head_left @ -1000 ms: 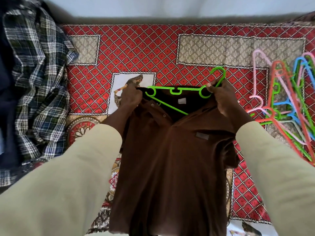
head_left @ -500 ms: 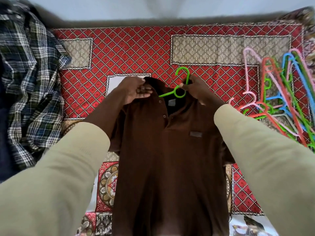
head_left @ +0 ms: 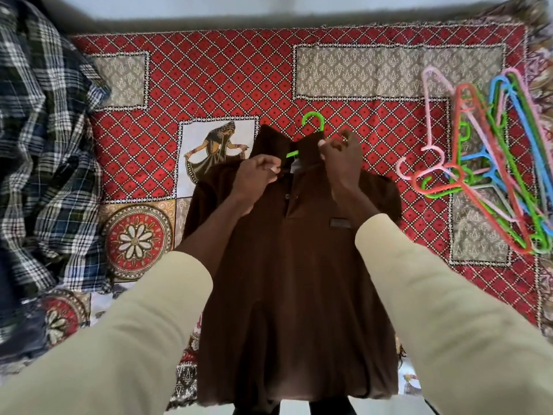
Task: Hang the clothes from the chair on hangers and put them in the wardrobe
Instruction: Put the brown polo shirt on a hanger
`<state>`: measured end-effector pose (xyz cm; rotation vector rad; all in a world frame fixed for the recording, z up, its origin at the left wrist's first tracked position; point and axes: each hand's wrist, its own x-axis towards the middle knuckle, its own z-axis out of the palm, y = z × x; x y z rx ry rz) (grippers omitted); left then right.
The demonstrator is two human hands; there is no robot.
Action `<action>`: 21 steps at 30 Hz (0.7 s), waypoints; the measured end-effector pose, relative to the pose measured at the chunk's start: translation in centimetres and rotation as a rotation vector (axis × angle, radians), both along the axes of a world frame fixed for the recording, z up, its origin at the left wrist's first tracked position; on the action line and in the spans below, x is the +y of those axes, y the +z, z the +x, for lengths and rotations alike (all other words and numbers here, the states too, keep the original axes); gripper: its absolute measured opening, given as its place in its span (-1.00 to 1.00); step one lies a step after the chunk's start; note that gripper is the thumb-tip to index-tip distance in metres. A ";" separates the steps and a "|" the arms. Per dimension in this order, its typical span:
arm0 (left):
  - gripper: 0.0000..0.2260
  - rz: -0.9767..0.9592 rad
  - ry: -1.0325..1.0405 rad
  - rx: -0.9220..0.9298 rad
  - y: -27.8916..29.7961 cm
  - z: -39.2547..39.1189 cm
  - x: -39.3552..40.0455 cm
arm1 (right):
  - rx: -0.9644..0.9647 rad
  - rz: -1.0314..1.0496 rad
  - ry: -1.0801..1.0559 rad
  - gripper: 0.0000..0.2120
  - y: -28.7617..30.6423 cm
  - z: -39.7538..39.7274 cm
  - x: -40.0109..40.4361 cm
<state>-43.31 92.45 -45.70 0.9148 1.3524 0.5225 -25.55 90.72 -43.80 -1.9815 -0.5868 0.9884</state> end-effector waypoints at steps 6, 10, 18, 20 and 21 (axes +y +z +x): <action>-0.82 -0.066 0.080 0.148 -2.2 1.3 -4.4 | -0.245 -0.226 0.314 -0.89 -1.7 -5.5 -6.9; -0.79 0.014 0.104 0.299 -3.3 1.3 -5.3 | -0.368 -0.268 0.395 -0.76 -3.1 -6.8 -7.5; -0.83 0.118 -0.032 0.422 -3.5 1.6 -7.3 | -0.378 -0.197 0.386 -0.91 -4.6 -6.8 -7.8; -0.86 0.119 -0.021 0.438 -3.7 2.0 -7.3 | -0.244 -0.153 0.246 -0.93 -5.2 -6.3 -8.4; -0.87 0.120 -0.039 0.448 -3.7 2.3 -7.3 | -0.170 -0.143 0.183 -0.93 -5.4 -6.1 -8.7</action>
